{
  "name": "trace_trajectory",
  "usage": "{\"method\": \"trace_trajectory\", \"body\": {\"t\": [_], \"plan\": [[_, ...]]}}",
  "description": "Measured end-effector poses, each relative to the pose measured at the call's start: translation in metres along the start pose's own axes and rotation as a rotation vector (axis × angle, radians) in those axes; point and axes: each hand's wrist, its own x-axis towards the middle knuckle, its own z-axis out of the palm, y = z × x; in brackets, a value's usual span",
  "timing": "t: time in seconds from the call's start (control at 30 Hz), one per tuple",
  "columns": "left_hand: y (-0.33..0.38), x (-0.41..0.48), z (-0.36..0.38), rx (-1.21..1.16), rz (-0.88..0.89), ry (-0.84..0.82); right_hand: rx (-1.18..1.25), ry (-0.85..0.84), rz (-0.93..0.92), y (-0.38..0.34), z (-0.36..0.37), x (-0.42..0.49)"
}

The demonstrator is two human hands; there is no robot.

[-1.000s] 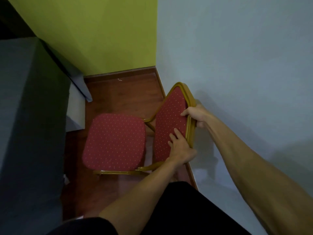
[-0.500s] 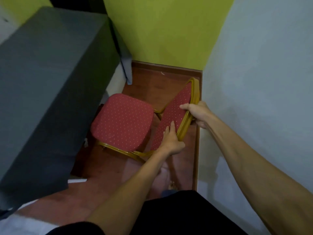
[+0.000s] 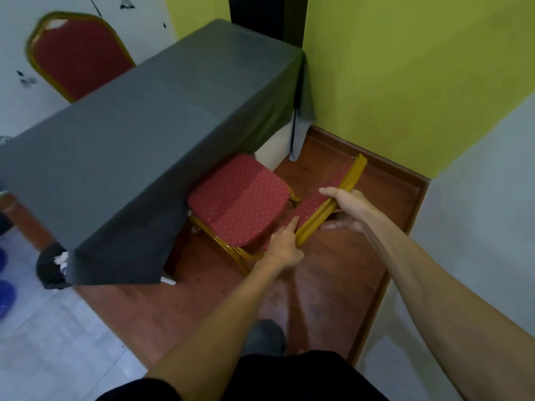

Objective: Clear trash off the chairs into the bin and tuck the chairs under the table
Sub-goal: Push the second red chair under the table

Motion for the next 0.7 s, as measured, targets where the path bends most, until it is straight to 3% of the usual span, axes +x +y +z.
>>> {"method": "trace_trajectory", "body": {"t": [0.37, 0.7], "plan": [[0.005, 0.066, -0.057, -0.079, -0.023, -0.084, -0.071, -0.027, 0.014, -0.062, 0.037, 0.064], [0.003, 0.102, -0.076, -0.191, -0.080, -0.015, -0.084, -0.057, -0.013, -0.091, 0.054, 0.094]]}}
